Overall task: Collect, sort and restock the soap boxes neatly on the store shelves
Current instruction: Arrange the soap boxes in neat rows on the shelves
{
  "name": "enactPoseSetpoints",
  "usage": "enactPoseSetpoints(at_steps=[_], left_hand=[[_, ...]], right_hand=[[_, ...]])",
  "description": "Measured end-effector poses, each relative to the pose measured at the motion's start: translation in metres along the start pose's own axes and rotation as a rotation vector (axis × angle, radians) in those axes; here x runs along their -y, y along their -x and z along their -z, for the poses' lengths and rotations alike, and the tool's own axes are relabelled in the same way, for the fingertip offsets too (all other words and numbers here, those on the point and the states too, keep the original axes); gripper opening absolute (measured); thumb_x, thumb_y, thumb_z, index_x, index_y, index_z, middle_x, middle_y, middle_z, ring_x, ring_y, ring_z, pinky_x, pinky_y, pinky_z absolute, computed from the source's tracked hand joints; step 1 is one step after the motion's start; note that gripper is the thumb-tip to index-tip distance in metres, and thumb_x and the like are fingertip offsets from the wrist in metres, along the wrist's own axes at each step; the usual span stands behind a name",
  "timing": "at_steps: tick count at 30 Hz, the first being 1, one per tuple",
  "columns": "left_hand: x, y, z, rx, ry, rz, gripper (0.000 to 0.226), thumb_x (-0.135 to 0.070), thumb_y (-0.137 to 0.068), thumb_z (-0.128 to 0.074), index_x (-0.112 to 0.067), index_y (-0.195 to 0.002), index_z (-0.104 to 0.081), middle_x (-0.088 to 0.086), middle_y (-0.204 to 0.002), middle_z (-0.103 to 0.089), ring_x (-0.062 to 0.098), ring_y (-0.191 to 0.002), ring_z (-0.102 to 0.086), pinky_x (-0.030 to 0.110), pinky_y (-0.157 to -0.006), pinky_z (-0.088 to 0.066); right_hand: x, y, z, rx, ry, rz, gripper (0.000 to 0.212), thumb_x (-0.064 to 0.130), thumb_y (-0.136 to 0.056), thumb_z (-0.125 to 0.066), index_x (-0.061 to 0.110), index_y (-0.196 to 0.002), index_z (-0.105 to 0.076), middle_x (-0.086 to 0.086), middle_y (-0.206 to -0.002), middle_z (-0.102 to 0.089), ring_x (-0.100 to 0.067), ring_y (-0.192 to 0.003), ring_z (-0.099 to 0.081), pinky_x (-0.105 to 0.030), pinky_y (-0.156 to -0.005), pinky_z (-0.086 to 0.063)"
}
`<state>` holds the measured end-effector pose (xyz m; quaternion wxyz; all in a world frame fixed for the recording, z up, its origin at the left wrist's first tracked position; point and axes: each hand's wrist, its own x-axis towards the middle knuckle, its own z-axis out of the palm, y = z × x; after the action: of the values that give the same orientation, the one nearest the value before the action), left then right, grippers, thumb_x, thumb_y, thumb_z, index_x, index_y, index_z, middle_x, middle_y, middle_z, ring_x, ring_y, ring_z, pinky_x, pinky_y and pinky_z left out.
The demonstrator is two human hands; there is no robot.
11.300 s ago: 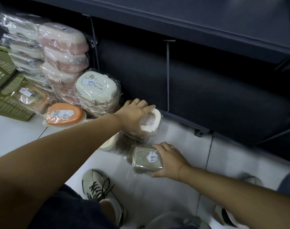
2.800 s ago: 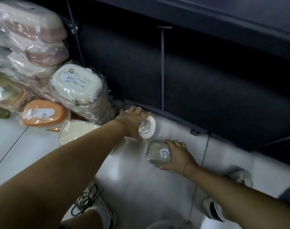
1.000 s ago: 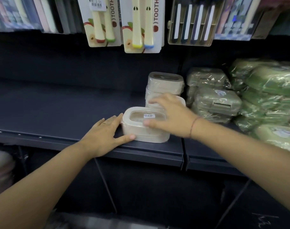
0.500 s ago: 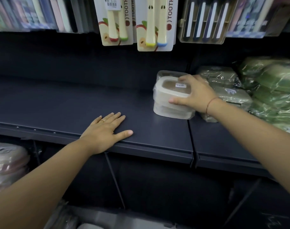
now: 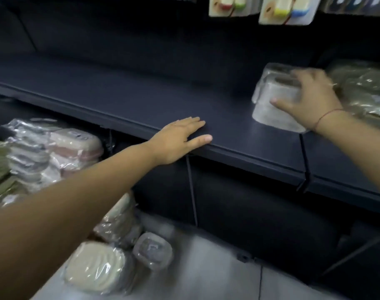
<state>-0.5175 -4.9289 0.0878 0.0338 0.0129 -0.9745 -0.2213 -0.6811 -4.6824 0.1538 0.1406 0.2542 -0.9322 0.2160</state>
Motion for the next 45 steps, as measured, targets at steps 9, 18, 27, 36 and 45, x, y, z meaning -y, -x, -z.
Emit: enactPoseSetpoints(at_steps=[9,18,27,36,45], left_hand=[[0.098,0.228,-0.054,0.061,-0.143,-0.201,0.053,-0.064,-0.095,-0.042,-0.019,-0.114,-0.064,-0.004,-0.108,-0.061,0.012,-0.097,-0.056,0.027,-0.087,-0.048],[0.203,0.272,-0.124,0.297,-0.29,0.056,0.106,-0.089,-0.072,-0.047,-0.017,-0.148,-0.032,0.007,-0.149,-0.039,0.028,-0.136,-0.039,0.048,-0.115,-0.03],[0.211,0.271,-0.138,0.38,-0.297,0.039,0.133,-0.088,-0.056,-0.061,-0.021,-0.155,-0.004,0.007,-0.149,-0.032,0.029,-0.135,-0.031,0.046,-0.115,-0.027],[0.171,0.274,-0.116,0.207,-0.245,-0.02,0.12,-0.08,-0.059,-0.064,-0.013,-0.151,-0.024,0.007,-0.129,-0.046,0.028,-0.113,-0.046,0.043,-0.1,-0.043],[0.067,0.228,-0.046,0.029,-0.156,-0.126,0.115,-0.077,-0.065,-0.064,-0.018,-0.154,-0.022,-0.004,-0.142,-0.032,0.015,-0.128,-0.034,0.019,-0.107,-0.021]], right_hand=[[0.122,0.226,-0.177,0.489,-0.527,0.338,0.051,0.047,-0.082,-0.067,0.019,-0.123,-0.057,0.007,-0.124,-0.045,-0.008,-0.116,-0.046,-0.025,-0.1,-0.041],[0.118,0.283,-0.363,0.938,-0.177,-0.11,0.111,0.053,-0.067,-0.08,0.028,-0.153,-0.014,-0.005,-0.157,-0.016,-0.025,-0.145,-0.017,-0.033,-0.116,-0.019],[0.115,0.292,-0.414,0.969,-0.062,-0.017,0.122,0.05,-0.063,-0.084,0.029,-0.154,-0.005,-0.006,-0.153,-0.019,-0.029,-0.14,-0.023,-0.037,-0.113,-0.023],[0.096,0.283,-0.341,0.989,-0.062,0.078,0.108,0.049,-0.066,-0.078,0.032,-0.151,-0.013,-0.004,-0.143,-0.032,-0.027,-0.13,-0.033,-0.033,-0.104,-0.034],[0.07,0.226,-0.139,0.865,-0.117,0.298,0.094,0.063,-0.051,-0.058,0.046,-0.138,-0.026,0.021,-0.127,-0.028,-0.007,-0.119,-0.03,-0.025,-0.106,-0.033]])
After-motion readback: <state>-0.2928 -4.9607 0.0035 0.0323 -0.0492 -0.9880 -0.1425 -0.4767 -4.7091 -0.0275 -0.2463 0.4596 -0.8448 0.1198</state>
